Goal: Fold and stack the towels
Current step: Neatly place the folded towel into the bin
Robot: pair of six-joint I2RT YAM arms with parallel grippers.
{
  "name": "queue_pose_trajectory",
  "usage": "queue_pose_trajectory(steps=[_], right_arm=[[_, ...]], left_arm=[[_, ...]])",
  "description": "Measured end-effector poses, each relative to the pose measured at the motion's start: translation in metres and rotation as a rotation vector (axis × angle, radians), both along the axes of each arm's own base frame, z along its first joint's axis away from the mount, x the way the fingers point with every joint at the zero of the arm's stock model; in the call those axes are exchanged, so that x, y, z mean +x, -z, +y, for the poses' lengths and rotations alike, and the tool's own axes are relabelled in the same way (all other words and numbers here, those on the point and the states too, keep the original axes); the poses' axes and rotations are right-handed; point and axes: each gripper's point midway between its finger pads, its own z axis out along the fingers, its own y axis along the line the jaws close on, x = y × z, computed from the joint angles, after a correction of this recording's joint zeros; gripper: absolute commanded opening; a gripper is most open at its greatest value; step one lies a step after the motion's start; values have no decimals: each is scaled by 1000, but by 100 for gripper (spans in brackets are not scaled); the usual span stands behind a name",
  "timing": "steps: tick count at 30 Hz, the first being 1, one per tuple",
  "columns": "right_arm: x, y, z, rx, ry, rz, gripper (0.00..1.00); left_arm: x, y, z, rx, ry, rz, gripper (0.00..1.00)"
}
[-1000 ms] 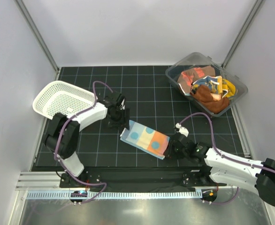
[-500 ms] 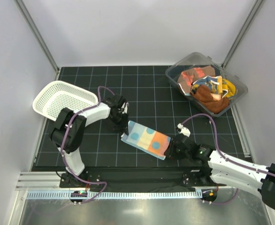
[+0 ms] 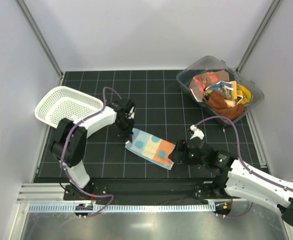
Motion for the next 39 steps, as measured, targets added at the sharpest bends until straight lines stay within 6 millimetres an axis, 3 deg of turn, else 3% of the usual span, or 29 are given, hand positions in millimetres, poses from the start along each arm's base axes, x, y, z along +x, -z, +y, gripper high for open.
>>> queue_pose_trajectory(steps=[3, 6, 12, 18, 22, 29, 32, 35, 39], right_arm=[[3, -16, 0, 6, -5, -29, 99], [4, -28, -1, 14, -1, -51, 100], [7, -44, -1, 25, -6, -77, 100], [7, -46, 1, 16, -22, -85, 100], [8, -46, 0, 5, -38, -95, 100], [11, -45, 3, -6, -60, -114, 100], [11, -46, 3, -12, -70, -124, 99], [12, -47, 3, -20, -81, -136, 100], [15, -53, 2, -34, -89, -163, 100]], left_arm=[[6, -21, 18, 88, 0, -66, 0], [10, -44, 40, 184, -2, -132, 0], [25, -87, 102, 493, -3, -271, 0], [41, -117, 169, 753, -9, -356, 0], [65, -137, 216, 827, -123, -404, 0], [119, -174, 267, 891, -310, -519, 0], [145, -168, 281, 927, -340, -515, 0], [164, -144, 295, 981, -339, -470, 0], [173, -111, 314, 1032, -332, -397, 0]])
